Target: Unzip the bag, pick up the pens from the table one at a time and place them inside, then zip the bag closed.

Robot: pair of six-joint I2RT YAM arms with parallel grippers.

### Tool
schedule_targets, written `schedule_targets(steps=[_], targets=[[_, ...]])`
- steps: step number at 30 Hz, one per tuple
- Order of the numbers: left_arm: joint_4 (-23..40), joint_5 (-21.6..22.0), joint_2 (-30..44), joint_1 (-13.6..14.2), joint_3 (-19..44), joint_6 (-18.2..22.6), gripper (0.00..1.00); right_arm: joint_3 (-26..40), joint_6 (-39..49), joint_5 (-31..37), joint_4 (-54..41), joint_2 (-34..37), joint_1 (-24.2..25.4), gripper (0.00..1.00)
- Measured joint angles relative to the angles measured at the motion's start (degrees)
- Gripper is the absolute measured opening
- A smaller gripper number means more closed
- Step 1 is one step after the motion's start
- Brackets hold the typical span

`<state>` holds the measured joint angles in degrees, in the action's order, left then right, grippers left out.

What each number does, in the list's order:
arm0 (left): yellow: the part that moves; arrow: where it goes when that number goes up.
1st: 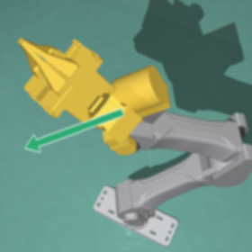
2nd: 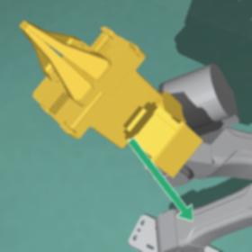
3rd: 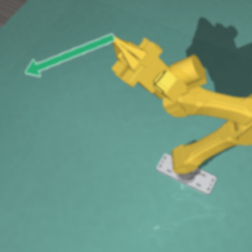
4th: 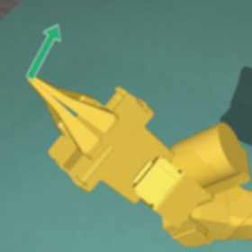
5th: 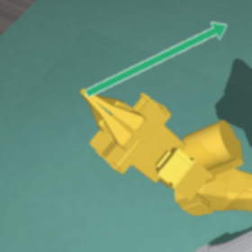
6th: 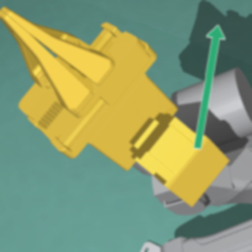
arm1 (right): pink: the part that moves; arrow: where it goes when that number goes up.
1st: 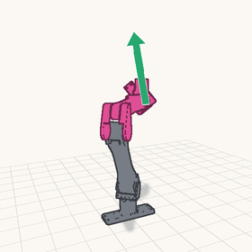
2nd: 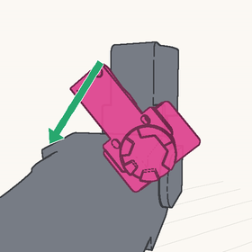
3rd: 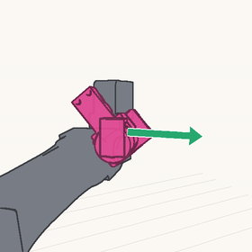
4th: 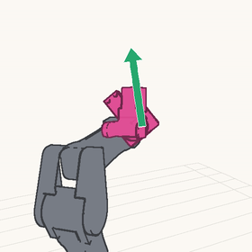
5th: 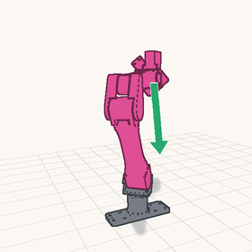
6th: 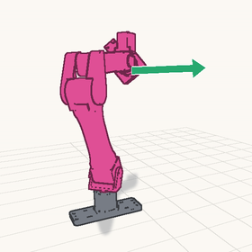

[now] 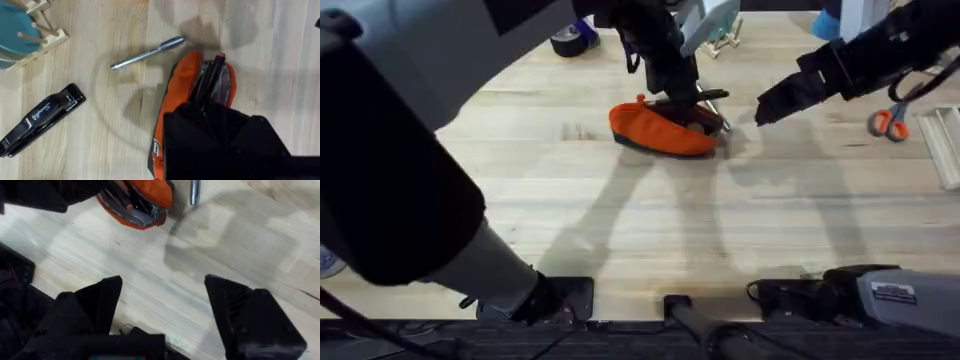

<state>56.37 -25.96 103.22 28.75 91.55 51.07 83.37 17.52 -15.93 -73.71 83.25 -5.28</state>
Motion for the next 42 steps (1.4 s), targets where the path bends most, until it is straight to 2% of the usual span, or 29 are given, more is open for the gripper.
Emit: schedule_targets(steps=[7, 17, 38, 40, 42], targets=[[0.4, -0.1, 0.5, 0.0, 0.0, 0.0, 0.039, 0.0, 0.0, 0.0, 0.0, 0.0, 0.0, 0.996], [1.0, -0.2, 5.1, 0.0, 0.0, 0.0, 0.039, 0.0, 0.0, 0.0, 0.0, 0.0, 0.0, 0.996], [3.7, -0.2, 5.7, 0.0, 0.0, 0.0, 0.040, 0.0, 0.0, 0.0, 0.0, 0.0, 0.0, 0.996], [3.7, -0.2, 5.7, 0.0, 0.0, 0.1, 0.112, 0.0, 0.0, 0.0, 0.0, 0.0, 0.0, 0.996], [3.7, -0.2, 5.7, 0.0, 0.0, 0.2, 0.397, 0.0, 0.0, 0.0, 0.0, 0.0, 0.0, 0.996]])
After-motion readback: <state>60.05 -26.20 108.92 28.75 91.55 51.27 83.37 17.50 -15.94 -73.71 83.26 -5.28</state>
